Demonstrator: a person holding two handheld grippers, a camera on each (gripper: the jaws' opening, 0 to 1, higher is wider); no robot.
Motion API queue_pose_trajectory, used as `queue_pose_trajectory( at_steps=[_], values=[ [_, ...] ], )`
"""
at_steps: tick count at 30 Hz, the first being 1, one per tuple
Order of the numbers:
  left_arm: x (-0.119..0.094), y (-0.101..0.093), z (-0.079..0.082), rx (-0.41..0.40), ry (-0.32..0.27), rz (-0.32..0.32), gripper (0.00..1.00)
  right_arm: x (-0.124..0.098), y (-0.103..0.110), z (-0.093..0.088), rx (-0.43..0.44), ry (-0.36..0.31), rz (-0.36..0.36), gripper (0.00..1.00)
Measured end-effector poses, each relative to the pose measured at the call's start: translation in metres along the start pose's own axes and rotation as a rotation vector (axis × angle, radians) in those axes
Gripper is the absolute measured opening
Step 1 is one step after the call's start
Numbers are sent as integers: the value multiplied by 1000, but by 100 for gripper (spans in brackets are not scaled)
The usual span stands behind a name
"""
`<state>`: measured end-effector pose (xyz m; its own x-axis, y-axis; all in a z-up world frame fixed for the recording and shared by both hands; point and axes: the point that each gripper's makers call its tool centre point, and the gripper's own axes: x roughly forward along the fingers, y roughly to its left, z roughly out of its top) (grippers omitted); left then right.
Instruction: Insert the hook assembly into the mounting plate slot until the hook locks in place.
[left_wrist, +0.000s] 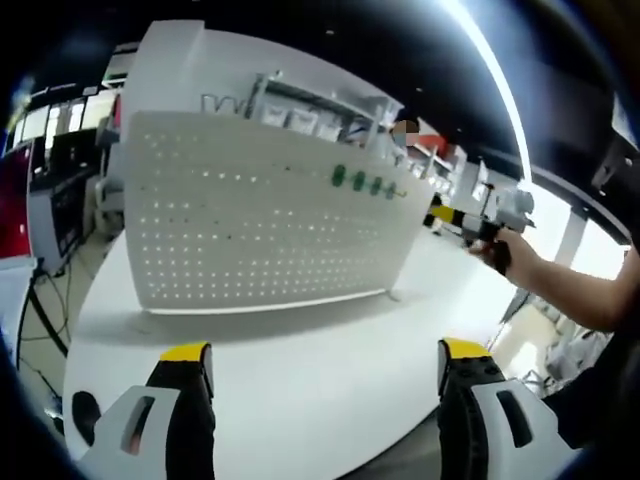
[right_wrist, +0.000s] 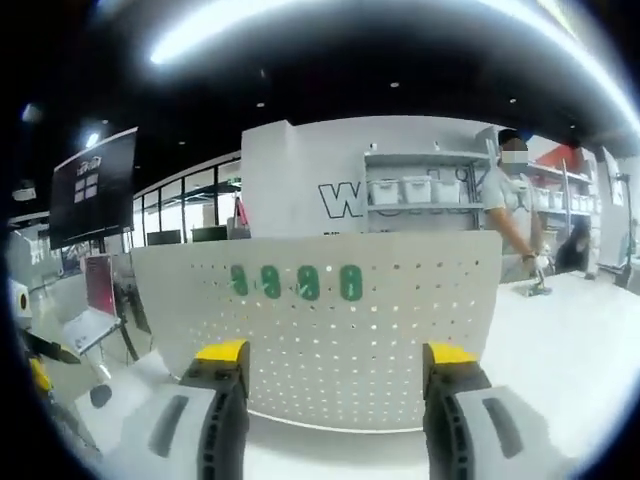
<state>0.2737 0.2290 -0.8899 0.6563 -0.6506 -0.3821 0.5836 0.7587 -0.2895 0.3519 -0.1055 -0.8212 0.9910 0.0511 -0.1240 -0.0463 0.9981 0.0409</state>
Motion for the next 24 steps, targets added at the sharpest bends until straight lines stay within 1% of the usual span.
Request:
queue_pose_trajectory(
  at_steps=[4,6,8,9,10,12,13,17,18,19,21,22,24],
  values=[
    [0,-3,2,11,5,0,94,-7,5,-13,11,15,18,71],
    [-1,-4,3,21,6,-1,94,-16,11,-24,11,29,23,72],
    [-1,-6,4,24,4,-2,94,-24,16,-41,104,67,30,73],
    [-1,-7,4,26,3,-1,94,-28,19,-49,119,83,41,74],
    [-2,-7,4,27,3,-1,94,-30,20,-54,112,91,41,75],
    [-2,-11,3,27,3,-2,94,-40,24,-67,115,137,35,74],
    [-2,-12,3,28,2,-3,94,-44,26,-68,117,129,37,74],
    [-2,-18,-1,24,0,-5,94,-61,36,-80,82,155,45,76],
    [-2,-20,-2,24,1,-7,94,-65,38,-85,99,172,53,77],
    [-2,-21,-3,25,2,-8,94,-69,42,-89,135,184,67,79],
    [-4,-24,-5,34,7,-10,94,-76,46,-92,209,189,69,82],
    [-6,-24,-5,36,7,-9,94,-78,46,-93,202,190,68,85],
    [-8,-25,-6,34,6,-6,94,-85,50,-97,188,195,71,85]
  ],
)
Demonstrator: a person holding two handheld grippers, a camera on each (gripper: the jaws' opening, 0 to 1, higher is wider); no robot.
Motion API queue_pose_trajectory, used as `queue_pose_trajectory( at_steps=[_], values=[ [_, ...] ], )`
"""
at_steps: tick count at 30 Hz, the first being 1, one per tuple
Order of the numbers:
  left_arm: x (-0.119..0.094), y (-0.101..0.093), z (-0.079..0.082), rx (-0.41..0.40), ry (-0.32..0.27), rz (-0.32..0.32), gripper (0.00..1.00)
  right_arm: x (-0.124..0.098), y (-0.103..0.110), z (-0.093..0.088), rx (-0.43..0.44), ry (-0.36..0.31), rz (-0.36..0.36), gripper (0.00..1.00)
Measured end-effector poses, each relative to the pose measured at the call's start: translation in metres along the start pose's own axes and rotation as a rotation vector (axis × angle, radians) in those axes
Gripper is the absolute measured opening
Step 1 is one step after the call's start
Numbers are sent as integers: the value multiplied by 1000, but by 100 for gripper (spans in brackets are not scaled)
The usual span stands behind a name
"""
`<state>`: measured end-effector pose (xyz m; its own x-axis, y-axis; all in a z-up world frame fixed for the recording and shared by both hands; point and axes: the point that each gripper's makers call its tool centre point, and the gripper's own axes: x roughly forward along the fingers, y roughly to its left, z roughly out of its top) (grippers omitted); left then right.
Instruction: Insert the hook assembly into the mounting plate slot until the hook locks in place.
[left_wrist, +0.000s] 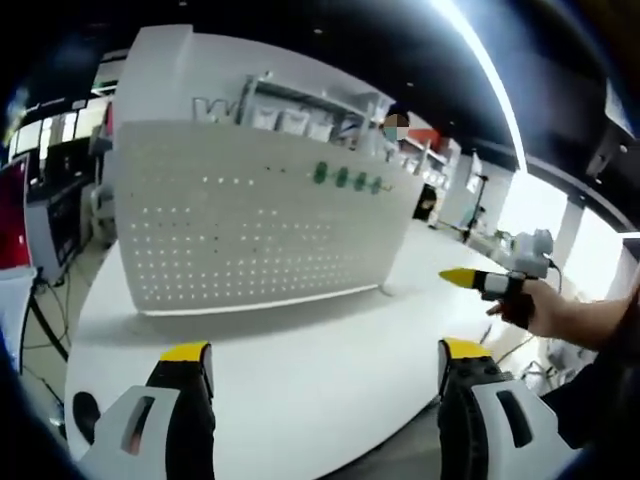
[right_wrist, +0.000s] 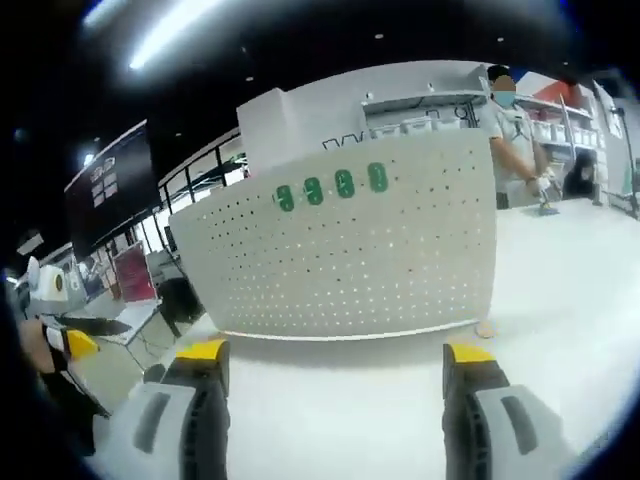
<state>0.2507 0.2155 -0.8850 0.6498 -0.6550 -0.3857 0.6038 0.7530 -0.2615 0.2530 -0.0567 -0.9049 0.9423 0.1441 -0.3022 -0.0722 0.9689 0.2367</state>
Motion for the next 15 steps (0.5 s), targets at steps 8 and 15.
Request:
queue_pose_trajectory(
  at_steps=[8,15],
  values=[
    [-7,-8,-11,-6,5,4,94,-20,12,-24,-26,42,17,86],
    [-12,-13,-20,-20,8,5,94,-34,17,-36,-45,71,30,87]
  ],
)
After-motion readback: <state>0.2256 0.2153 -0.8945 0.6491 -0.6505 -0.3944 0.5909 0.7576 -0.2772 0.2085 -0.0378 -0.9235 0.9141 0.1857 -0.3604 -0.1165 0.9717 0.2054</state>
